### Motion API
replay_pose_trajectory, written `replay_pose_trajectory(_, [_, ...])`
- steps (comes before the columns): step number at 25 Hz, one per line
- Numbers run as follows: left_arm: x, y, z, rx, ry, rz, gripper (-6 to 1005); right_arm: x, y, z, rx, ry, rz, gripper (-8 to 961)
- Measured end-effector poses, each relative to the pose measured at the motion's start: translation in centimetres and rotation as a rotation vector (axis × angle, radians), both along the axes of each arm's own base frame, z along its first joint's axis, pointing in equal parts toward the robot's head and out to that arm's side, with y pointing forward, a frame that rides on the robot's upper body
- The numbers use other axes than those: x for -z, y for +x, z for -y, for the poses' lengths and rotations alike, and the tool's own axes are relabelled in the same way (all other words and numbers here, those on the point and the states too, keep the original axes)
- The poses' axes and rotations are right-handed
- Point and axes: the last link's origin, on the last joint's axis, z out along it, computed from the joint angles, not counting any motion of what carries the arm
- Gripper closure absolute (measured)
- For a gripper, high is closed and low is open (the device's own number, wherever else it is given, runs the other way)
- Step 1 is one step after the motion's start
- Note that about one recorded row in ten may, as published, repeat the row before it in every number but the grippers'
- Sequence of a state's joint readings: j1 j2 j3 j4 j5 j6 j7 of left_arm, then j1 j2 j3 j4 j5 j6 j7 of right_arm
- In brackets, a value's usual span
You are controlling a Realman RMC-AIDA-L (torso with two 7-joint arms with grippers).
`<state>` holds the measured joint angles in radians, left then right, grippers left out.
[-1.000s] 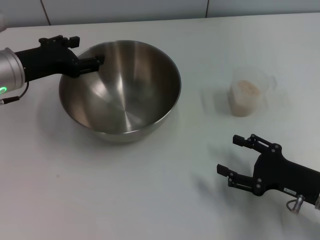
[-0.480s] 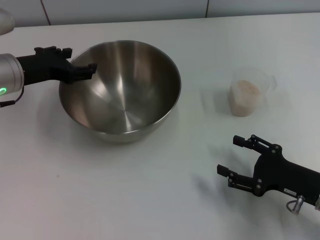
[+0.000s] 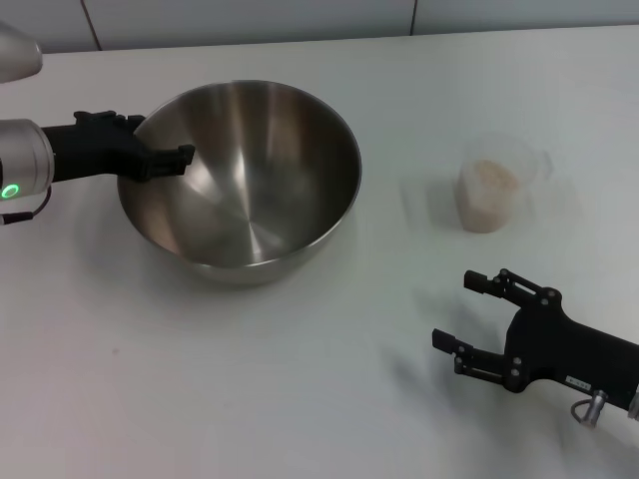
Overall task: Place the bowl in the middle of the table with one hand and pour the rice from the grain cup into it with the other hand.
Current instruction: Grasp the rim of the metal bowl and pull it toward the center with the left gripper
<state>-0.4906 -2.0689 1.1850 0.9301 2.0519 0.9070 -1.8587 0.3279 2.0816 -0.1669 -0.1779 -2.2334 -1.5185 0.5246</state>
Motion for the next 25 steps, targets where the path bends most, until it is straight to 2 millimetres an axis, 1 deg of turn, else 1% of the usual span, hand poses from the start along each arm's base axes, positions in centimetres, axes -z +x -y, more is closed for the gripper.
replay_pose_trajectory(14, [-0.10,0.02,-0.21,-0.004,0.002,-0.003,295,-0.02,0.14,0.19,0.007,0.001,0.000,133])
replay_pose_trajectory(20, [-0.02,0.11,-0.29,0.000,-0.008,-0.020,508,-0.07,0.18,0.18,0.007,0.002,0.001,133])
replay_pose_trajectory(22, [-0.01,0.19,-0.32,0.000,-0.009,-0.018,754,-0.08,0.19,0.17,0.007,0.002,0.001,133])
replay_pose_trajectory(25, [-0.10,0.36,-0.41,-0.009,-0.011,-0.005,840,-0.09,0.19,0.17,0.008,0.003,0.001,133])
